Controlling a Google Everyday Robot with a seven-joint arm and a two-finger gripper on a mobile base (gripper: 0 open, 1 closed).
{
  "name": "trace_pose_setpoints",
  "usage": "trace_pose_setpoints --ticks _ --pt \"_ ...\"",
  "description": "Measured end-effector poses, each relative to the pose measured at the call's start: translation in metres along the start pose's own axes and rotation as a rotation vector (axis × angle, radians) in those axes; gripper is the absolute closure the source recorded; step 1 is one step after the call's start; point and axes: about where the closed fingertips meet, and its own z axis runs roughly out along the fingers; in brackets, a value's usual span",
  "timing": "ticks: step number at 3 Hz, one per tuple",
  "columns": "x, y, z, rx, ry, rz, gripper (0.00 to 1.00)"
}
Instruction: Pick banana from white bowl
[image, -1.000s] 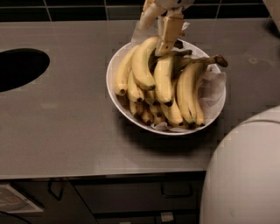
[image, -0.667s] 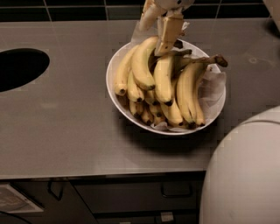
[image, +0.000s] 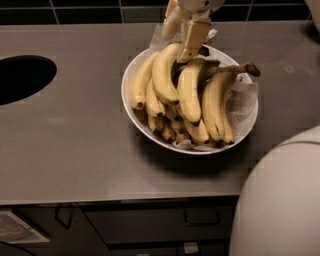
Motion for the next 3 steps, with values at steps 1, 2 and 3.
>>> trace_pose_setpoints --ticks 1,2,3 --pt "0.0001 0.0000 0.0018 -0.006 0.001 0.000 0.46" --pt "0.0009 0.0004 0.0042 -0.013 0.001 0.003 0.46" --pt "0.0025 0.0035 0.0047 -0.019 0.004 0.011 0.51"
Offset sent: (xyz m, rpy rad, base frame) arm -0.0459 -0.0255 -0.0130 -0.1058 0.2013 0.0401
